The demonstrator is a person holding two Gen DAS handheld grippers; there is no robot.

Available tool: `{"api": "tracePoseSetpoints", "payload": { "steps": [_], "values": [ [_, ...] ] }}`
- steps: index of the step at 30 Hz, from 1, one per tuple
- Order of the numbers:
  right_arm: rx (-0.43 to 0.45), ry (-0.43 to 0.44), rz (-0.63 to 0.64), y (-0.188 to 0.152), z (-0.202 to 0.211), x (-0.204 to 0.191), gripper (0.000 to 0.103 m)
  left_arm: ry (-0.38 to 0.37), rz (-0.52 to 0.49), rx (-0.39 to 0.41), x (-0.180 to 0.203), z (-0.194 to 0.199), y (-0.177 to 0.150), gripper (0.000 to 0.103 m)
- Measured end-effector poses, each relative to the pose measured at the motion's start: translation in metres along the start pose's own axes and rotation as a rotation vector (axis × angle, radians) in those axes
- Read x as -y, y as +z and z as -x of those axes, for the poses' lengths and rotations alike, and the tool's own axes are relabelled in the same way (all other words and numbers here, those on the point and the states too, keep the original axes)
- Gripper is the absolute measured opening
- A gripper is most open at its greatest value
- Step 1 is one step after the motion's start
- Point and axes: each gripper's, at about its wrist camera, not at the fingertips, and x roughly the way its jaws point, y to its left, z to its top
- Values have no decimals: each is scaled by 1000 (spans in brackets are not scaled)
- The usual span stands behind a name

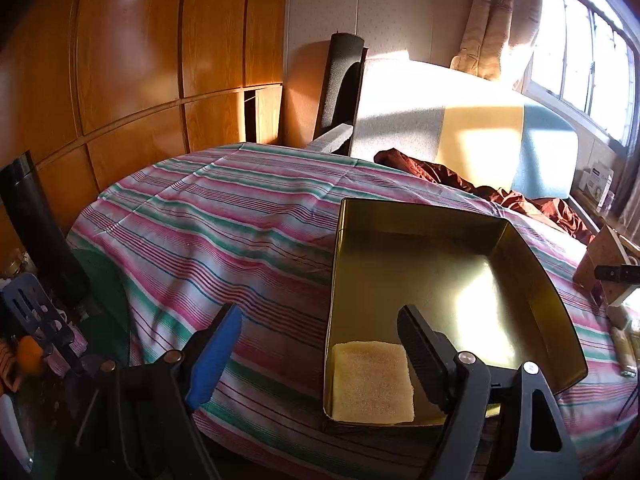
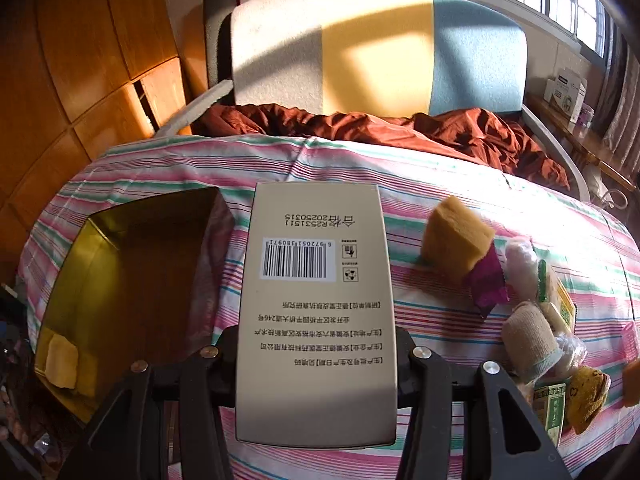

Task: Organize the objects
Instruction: 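Lower the white barcode box into the gold tray and open the right gripper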

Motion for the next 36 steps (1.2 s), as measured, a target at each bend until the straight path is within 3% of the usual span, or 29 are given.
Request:
{"api": "tracePoseSetpoints", "payload": {
  "steps": [7,14,21,23,24,25,30,36],
  "values": [
    [-72,172,166,-5,-19,-125,51,13,46,2,-14,1,-4,81],
    [-214,188,199,-29,-76,-190,51,20,68,7,-21,2,-4,84],
    [-268,247,186,-46,-91,-208,52,44,94,7,-28,1,-3,85],
    [-276,295,178,-49,-90,-210,60,52,101,5,-31,0,-3,85],
    [-273,314,180,-50,-89,-211,71,55,105,4,-31,0,-4,85],
    [-266,322,185,-52,-86,-212,78,57,106,4,-32,0,-4,85],
    [-216,345,173,-53,-71,-203,80,59,104,13,-30,3,-3,85],
    [-90,298,161,-44,-40,-178,84,49,91,26,-23,10,2,86]
  ]
}}
